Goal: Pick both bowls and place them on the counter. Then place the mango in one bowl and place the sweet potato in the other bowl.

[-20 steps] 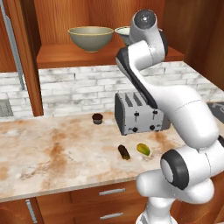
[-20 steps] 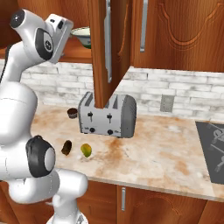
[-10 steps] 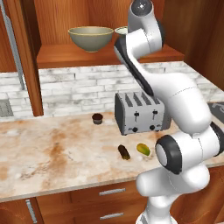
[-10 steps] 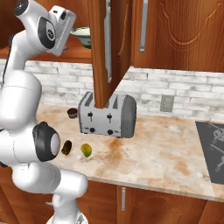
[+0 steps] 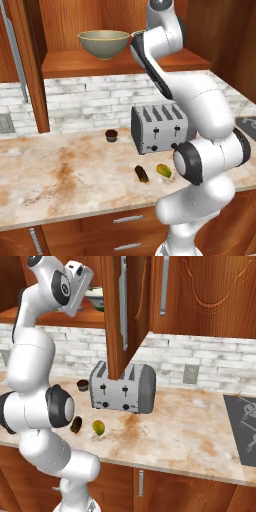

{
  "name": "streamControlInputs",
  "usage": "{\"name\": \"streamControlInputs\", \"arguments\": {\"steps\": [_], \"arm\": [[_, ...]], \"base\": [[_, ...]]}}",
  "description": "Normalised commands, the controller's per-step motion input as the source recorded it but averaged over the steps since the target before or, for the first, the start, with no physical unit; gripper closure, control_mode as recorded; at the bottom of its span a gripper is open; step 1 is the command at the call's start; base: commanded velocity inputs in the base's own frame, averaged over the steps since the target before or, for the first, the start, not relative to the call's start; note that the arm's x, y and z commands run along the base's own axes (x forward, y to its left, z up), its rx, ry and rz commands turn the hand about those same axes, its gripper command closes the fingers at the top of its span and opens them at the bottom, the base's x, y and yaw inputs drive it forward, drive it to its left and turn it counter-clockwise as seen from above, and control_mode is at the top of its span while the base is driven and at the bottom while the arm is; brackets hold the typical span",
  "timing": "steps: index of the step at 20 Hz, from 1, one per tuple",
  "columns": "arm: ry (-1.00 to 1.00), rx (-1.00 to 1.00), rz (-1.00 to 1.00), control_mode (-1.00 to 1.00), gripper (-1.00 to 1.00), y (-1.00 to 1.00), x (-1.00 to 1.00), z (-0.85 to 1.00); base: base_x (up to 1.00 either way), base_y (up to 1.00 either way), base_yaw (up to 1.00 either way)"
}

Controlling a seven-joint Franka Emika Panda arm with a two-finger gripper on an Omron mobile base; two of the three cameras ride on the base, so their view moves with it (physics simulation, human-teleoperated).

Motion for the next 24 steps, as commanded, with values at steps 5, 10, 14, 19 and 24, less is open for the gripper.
{"name": "streamControlInputs", "arguments": {"steps": [5,10,14,19,24], "arm": [[0.06,0.0,0.0,-1.0,-1.0,-0.07,0.29,-0.01],[0.05,0.0,0.0,-1.0,-1.0,-0.05,0.23,-0.02],[0.06,0.0,0.0,-1.0,-1.0,-0.04,0.13,-0.03],[0.07,0.0,0.0,-1.0,-1.0,-0.08,0.16,-0.05],[0.06,0.0,0.0,-1.0,1.0,-0.06,0.11,-0.12]], "base": [[0.0,0.0,0.0],[0.0,0.0,0.0],[0.0,0.0,0.0],[0.0,0.0,0.0],[0.0,0.0,0.0]]}}
